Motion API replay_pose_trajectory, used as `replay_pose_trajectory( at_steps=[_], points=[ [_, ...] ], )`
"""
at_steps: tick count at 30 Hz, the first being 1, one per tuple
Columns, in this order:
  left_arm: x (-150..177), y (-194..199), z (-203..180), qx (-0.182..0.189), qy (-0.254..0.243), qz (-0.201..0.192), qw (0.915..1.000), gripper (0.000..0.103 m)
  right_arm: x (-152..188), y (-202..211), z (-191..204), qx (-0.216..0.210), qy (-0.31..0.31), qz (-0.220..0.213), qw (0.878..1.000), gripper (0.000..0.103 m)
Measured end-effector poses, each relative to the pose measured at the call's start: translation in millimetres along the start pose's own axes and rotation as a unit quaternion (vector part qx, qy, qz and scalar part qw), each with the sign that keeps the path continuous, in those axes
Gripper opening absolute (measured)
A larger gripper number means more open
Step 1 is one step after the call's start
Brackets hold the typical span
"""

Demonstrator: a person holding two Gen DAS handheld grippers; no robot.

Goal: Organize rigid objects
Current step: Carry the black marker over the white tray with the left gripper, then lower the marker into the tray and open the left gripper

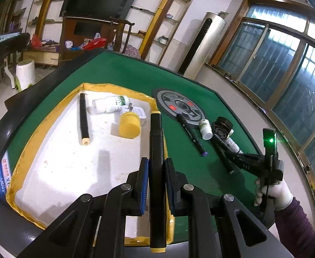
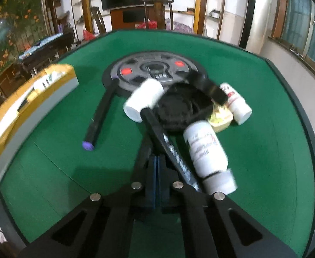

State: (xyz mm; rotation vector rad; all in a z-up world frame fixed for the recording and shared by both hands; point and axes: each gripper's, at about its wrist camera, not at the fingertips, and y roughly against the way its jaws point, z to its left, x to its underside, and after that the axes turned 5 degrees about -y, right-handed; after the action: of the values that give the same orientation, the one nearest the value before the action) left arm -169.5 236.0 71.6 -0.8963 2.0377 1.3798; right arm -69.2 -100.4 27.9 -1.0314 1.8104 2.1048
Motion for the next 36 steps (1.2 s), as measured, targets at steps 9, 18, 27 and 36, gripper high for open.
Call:
replay_pose_trajectory(
  at_steps=[9,18,27,36],
  points=[
    [-3.2,3.0,24.8,-0.017,0.021,0.002,0.9996,0.014,-6.6,40.3,-23.3,-0.093,-0.115,-0.045,0.988,0.0],
    [-0.9,5.9,37.1,-0.018,0.035,0.006,0.9992,0.014,-14.7,32.1,-0.2,-0.044,-0.046,-0.02,0.998,0.012],
    [1.4,-6.0,32.3,-0.008,0.036,0.02,0.9991,0.014,-13.6,6.9,-4.9,0.004,0.008,-0.016,1.0,0.012],
    [5.1,-4.5,24.4,-0.003,0.028,0.022,0.9994,0.014,-26.3,-10.7,4.5,0.049,0.052,-0.003,0.997,0.029]
  ],
)
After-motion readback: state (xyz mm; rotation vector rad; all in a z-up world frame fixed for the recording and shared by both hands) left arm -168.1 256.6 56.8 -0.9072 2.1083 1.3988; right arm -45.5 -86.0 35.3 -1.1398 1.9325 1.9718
